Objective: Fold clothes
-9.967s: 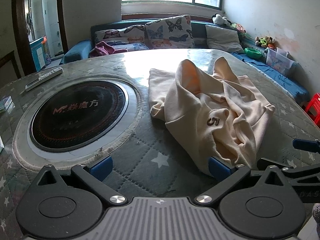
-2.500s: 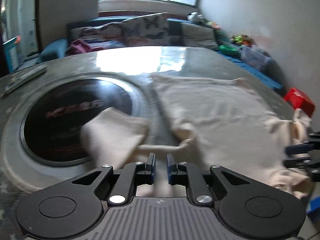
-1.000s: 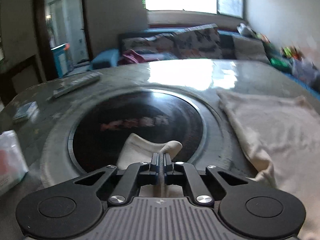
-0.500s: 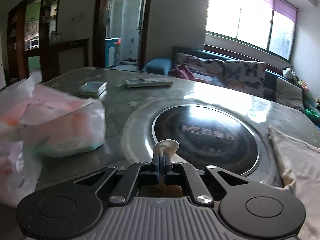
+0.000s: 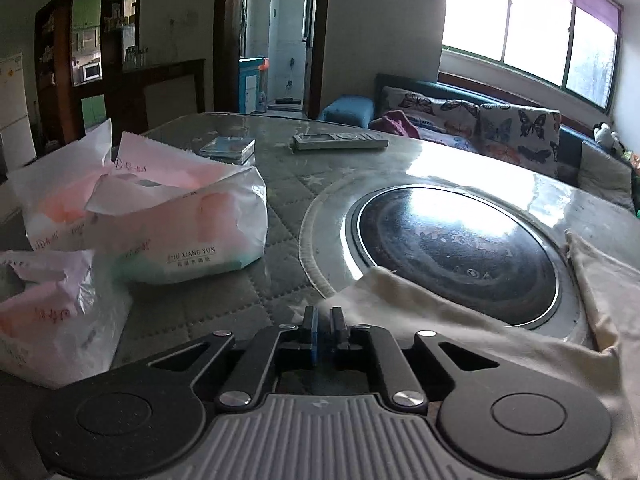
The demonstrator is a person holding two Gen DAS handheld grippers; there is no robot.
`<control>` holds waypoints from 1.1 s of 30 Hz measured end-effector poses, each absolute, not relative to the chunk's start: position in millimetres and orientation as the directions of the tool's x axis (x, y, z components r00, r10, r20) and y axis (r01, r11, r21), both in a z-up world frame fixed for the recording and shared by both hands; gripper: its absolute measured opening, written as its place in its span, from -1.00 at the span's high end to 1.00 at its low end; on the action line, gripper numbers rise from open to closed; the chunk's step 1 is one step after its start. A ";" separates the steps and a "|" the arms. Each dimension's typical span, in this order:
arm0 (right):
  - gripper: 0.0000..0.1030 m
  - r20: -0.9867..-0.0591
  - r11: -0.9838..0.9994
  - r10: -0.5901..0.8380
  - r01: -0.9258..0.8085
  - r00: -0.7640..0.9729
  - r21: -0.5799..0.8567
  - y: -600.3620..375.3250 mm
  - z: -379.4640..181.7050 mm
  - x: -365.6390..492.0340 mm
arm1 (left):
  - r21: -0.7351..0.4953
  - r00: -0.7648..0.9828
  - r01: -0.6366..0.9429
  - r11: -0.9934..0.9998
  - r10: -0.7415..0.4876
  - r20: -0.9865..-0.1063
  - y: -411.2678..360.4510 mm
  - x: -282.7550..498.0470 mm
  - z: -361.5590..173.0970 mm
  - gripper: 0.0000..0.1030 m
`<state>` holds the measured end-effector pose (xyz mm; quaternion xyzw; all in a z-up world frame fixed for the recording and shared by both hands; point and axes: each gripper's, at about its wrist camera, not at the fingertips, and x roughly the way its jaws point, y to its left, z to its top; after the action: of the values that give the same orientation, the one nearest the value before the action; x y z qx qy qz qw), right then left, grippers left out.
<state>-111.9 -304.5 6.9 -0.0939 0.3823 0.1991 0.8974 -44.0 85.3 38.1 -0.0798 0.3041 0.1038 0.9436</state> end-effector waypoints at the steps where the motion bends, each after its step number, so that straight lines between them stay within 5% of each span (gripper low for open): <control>1: 0.25 -0.720 0.907 0.288 -0.422 0.631 -0.007 -307.6 8.9 -114.5 | -0.089 0.796 -0.238 0.967 0.142 -0.588 83.4 -44.1 40.1 0.85; 6: 0.26 -0.691 0.932 0.288 -0.361 0.663 0.042 -329.1 24.1 -126.8 | -0.094 0.809 -0.206 0.974 0.116 -0.576 73.8 -44.7 49.9 0.76; 12: 0.28 -0.661 0.987 0.126 -0.163 0.740 0.006 -380.8 36.3 -126.0 | -0.100 0.823 -0.159 0.982 0.076 -0.563 60.1 -45.4 61.0 0.72; 20: 0.28 -0.650 0.988 -0.121 0.157 0.750 -0.003 -470.5 31.2 -96.9 | -0.131 0.775 0.172 0.976 -0.216 -0.594 -24.4 -50.1 56.7 0.54; 29: 0.28 -0.677 0.971 -0.198 0.234 0.709 -0.039 -506.2 9.2 -61.2 | -0.179 0.606 0.516 0.837 -0.505 -0.614 -119.5 -55.3 51.9 0.43; 33: 0.69 -0.692 0.972 -0.201 0.228 0.693 -0.054 -511.2 -0.7 -52.3 | -0.181 0.539 0.614 0.768 -0.576 -0.615 -151.5 -62.1 54.2 0.37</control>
<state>-52.3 -511.2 -0.7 0.0180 0.3739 -0.1164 0.9200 -62.1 -151.5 54.2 0.0284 0.3396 -0.3394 0.8768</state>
